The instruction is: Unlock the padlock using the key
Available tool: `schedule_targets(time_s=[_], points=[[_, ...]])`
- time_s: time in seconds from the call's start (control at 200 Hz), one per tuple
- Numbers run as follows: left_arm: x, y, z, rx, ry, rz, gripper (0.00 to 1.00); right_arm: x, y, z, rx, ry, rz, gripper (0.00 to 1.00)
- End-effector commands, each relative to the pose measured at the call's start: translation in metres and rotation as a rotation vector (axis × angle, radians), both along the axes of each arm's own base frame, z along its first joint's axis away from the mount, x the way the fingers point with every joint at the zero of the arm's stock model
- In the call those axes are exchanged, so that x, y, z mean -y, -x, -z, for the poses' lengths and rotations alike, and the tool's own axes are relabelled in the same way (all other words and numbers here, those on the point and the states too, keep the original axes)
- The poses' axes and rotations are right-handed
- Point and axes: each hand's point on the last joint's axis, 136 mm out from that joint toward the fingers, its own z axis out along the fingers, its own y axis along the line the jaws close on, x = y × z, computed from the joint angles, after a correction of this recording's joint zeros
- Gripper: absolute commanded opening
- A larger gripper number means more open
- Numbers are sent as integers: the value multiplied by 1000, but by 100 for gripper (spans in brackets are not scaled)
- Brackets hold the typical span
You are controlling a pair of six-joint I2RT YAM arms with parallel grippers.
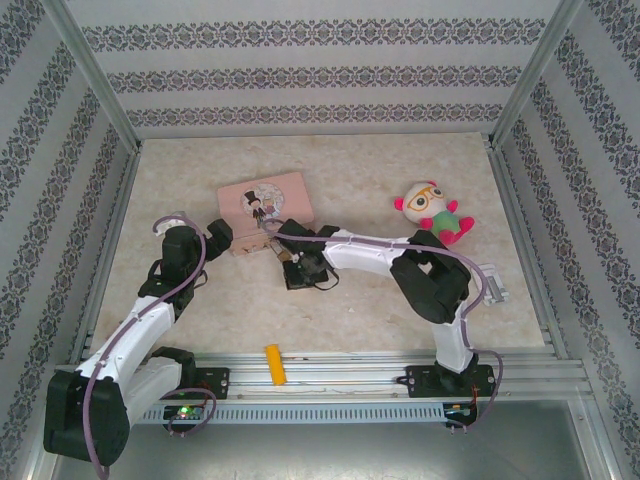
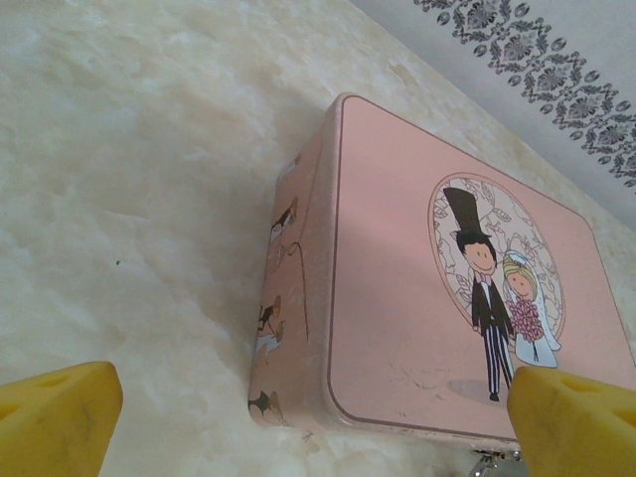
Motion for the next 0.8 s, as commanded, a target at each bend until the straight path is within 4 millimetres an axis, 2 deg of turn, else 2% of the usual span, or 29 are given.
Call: schedule_targets(time_s=[0.0,0.23,0.415,0.565,0.795], points=[[10,-5,-21,65,-7,65,99,-1,-4,-13,-14,-90,29,0],[22,-7,-30,88,-12,146,99,1,-10,-37,24,-190,26,0],[39,-11,-42,149,11,244,99,3,-16,-79,147,-252,-19,0],[62,-11,-63,258,50,371,99,8,-20,-113,240,-283,-32,0],[82,-6,-91,392,65,500,99,14,-25,-157,326,-335,-27,0]])
